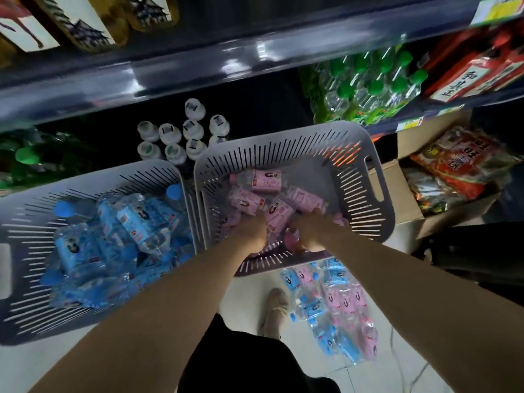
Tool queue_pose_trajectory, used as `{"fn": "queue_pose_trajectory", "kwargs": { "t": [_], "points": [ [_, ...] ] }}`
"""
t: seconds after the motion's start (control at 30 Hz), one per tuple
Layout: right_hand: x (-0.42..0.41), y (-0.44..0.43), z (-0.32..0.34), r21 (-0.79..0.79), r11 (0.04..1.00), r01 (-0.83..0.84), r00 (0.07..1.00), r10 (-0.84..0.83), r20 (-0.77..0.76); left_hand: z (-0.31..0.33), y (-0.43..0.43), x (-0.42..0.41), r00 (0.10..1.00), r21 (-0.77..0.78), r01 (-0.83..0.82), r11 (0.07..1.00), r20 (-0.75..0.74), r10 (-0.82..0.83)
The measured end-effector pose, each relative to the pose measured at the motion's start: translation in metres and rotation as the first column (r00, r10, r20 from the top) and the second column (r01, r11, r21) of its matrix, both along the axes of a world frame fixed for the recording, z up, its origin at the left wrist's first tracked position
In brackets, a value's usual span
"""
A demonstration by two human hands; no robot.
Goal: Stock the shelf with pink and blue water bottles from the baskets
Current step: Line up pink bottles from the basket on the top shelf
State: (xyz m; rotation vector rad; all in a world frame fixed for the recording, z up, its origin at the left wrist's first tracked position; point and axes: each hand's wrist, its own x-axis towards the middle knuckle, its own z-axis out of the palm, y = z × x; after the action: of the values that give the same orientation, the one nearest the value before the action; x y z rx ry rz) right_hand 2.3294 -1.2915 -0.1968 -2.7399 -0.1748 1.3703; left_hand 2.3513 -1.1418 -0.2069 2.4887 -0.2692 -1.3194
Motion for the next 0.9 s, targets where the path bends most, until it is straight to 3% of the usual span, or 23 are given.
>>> {"fn": "queue_pose_trajectory", "kwargs": {
  "t": [0.23, 0.4, 0.53, 0.7, 0.9],
  "points": [
    [0.005, -0.005, -0.006, 0.009, 0.997, -0.081, 0.994, 0.081, 0.068, -0.017, -0.002, -0.002, 1.0, 0.023, -0.008, 1.0, -0.018, 0.008],
    [0.004, -0.018, -0.001, -0.086, 0.989, -0.119, 0.977, 0.132, 0.167, -0.012, -0.01, -0.005, 0.99, 0.054, -0.136, 0.989, -0.04, 0.138],
    [0.011, -0.024, 0.019, -0.085, 0.996, 0.029, 0.982, -0.013, 0.187, 0.001, -0.017, -0.001, 0.981, 0.026, -0.182, 0.983, -0.056, 0.184],
    [0.018, -0.039, 0.06, -0.113, 0.987, 0.114, 0.964, -0.082, 0.253, 0.043, -0.016, 0.02, 0.974, -0.037, -0.214, 0.976, 0.07, 0.216],
    [0.03, -0.028, 0.135, 0.093, 0.941, 0.325, 0.871, -0.336, 0.357, 0.125, -0.009, 0.044, 0.965, -0.11, -0.156, 0.982, 0.197, 0.175]
  ]
}}
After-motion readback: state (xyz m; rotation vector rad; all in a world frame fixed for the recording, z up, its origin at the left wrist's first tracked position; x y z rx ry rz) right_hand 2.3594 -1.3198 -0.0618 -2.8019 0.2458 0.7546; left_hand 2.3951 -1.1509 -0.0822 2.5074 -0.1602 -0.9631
